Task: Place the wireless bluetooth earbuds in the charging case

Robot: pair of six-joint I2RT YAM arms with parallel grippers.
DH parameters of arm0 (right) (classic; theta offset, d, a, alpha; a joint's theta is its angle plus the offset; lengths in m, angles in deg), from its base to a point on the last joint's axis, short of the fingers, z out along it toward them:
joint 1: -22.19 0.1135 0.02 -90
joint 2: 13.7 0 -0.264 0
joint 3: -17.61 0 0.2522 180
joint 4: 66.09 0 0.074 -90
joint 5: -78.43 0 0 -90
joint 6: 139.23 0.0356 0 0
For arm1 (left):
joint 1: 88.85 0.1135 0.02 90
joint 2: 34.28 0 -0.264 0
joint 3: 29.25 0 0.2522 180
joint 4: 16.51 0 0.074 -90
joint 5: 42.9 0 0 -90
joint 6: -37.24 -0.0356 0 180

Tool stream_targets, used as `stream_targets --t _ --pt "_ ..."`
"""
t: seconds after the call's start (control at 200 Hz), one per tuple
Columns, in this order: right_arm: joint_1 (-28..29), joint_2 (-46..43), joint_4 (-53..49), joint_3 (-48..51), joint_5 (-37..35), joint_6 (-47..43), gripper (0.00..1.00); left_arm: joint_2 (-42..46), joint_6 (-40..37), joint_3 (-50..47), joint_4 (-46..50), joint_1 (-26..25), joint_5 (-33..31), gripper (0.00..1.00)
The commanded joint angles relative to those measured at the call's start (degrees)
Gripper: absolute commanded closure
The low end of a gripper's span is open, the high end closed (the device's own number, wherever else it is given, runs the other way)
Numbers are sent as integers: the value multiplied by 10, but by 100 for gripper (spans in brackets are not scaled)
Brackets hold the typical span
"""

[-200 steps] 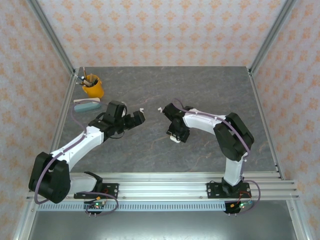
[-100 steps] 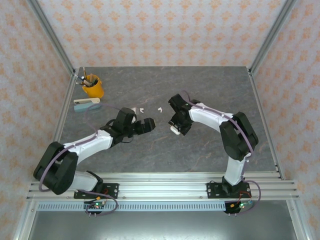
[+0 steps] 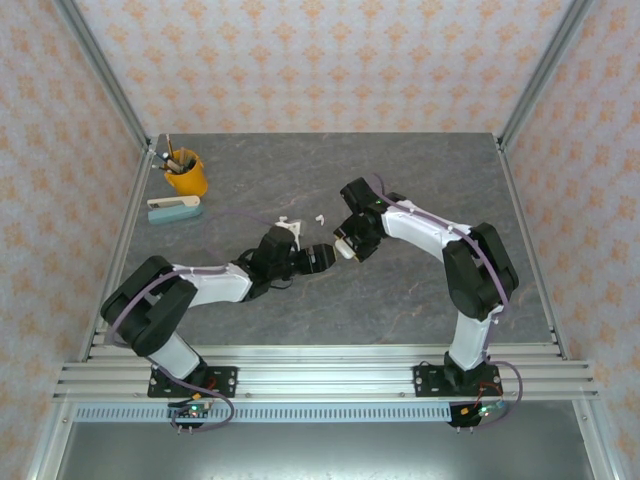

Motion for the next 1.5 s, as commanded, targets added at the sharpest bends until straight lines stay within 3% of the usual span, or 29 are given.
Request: stream_targets --t 0.0,0.816,1.076,1.241,1.316,1.431,1.496 --pt "-3 1 11 -12 12 23 52 -21 27 -9 -91 -6 -26 18" --pt "-4 23 12 -25 33 19 53 -156 84 64 -212 -24 -36 34" --pt "-10 22 12 -23 35 18 54 -172 92 76 -221 -24 -35 60" --pt "-11 20 16 -23 39 18 54 -169 96 78 -219 -24 -39 71" --pt "-12 16 18 -25 40 17 49 -161 95 79 -209 -24 -39 77" --pt "-25 -10 28 -23 34 16 29 -136 85 84 -175 -24 -33 82" --pt "-41 -38 42 -14 29 11 22 -115 67 92 -136 -22 -24 87"
